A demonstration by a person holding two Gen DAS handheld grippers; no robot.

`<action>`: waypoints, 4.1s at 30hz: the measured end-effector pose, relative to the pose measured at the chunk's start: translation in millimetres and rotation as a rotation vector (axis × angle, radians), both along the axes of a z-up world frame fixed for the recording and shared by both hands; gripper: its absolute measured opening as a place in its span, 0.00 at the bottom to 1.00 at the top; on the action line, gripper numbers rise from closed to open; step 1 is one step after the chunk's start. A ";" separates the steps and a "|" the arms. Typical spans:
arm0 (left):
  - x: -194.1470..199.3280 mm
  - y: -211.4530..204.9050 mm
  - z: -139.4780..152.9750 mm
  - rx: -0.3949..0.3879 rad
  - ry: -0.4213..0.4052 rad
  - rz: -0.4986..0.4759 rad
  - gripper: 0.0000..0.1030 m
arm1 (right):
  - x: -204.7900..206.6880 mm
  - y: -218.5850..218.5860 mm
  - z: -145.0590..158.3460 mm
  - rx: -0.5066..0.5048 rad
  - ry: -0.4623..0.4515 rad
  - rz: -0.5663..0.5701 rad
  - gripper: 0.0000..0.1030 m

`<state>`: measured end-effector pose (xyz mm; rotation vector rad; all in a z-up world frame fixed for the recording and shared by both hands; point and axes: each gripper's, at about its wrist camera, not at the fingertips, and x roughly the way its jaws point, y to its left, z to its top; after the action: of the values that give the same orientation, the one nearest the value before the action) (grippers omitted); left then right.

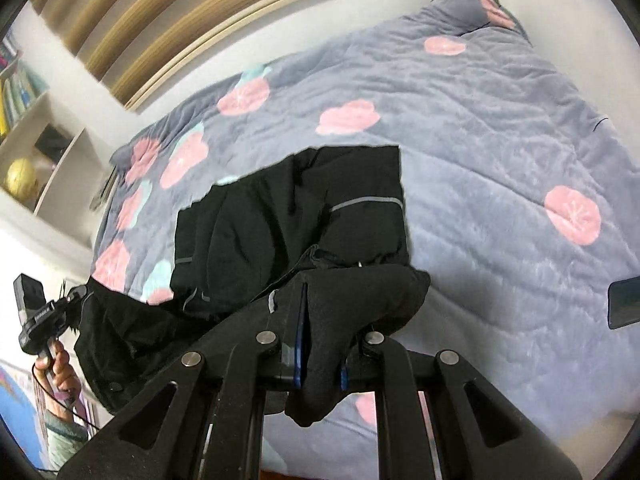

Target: Fold large clothes

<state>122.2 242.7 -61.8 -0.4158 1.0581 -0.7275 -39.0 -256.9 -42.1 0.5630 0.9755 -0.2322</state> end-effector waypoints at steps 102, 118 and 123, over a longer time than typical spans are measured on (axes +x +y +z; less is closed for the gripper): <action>279.1 -89.5 -194.3 0.223 0.305 -0.078 0.19 | 296.0 -130.3 -195.9 -0.087 0.237 0.317 0.19; 303.0 -102.5 -142.1 0.258 0.140 0.133 0.12 | 331.0 -143.8 -177.8 -0.290 0.231 0.083 0.15; 312.1 -115.4 -225.6 0.344 0.306 0.151 0.18 | 348.6 -129.5 -247.2 -0.299 0.396 0.125 0.17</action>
<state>434.3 127.3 -287.4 -0.3106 1.3960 -0.3422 309.6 -386.4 -289.3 0.1812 1.3261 -0.3791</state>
